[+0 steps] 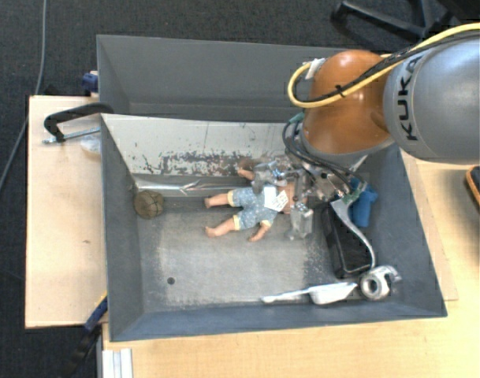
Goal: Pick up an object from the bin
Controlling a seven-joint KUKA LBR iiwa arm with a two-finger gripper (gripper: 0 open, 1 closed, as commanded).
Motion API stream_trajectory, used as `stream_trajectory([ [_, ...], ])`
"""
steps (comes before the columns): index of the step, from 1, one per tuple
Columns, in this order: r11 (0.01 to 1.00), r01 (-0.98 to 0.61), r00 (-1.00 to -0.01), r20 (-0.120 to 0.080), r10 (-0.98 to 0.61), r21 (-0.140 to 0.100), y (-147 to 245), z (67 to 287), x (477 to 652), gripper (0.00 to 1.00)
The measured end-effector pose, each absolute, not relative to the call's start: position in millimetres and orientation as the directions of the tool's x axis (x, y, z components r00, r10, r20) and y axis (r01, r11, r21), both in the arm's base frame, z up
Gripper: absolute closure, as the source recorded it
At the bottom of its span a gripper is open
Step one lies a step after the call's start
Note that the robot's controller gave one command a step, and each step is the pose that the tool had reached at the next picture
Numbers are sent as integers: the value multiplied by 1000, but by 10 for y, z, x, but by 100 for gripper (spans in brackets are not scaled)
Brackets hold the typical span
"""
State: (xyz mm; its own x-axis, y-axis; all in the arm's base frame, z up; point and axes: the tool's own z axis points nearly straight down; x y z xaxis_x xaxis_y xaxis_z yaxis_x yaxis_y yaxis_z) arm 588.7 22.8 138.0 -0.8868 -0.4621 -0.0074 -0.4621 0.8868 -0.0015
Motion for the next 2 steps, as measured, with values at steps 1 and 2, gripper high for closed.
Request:
stream_trajectory([
  [1, 829, -559, -829, -18, -559, -8, 394, 835, 5897, 0],
  [2, 792, -610, -792, -13, -610, -2, 390, 719, 5930, 100],
])
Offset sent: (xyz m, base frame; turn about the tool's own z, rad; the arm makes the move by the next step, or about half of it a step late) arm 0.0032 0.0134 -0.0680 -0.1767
